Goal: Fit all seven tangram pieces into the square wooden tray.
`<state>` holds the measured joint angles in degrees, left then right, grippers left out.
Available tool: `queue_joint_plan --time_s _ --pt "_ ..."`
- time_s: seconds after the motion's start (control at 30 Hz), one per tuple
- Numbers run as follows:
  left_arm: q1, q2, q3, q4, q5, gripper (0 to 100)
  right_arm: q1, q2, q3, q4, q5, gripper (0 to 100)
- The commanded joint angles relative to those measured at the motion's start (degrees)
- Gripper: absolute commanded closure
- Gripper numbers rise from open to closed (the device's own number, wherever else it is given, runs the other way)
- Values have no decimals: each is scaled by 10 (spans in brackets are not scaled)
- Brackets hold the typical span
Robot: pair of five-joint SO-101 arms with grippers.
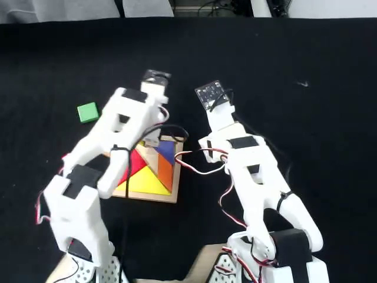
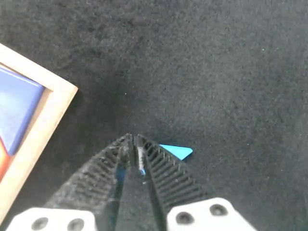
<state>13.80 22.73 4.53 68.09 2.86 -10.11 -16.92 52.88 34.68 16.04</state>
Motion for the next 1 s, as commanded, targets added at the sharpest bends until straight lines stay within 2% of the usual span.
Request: queue_joint_plan --time_s 0.0,0.33,0.63,0.8,0.97 --pt "14 25 -15 -13 7 967 5 -1 -14 -8 4 987" --pt "64 30 -84 100 47 967 5 -3 -15 -5 4 987" --pt "13 29 -85 137 45 967 5 -4 -15 -5 4 987" --pt "44 30 -80 140 55 967 5 -4 -15 -5 4 987" --pt "109 30 -82 140 97 967 6 -3 -15 -5 4 987"
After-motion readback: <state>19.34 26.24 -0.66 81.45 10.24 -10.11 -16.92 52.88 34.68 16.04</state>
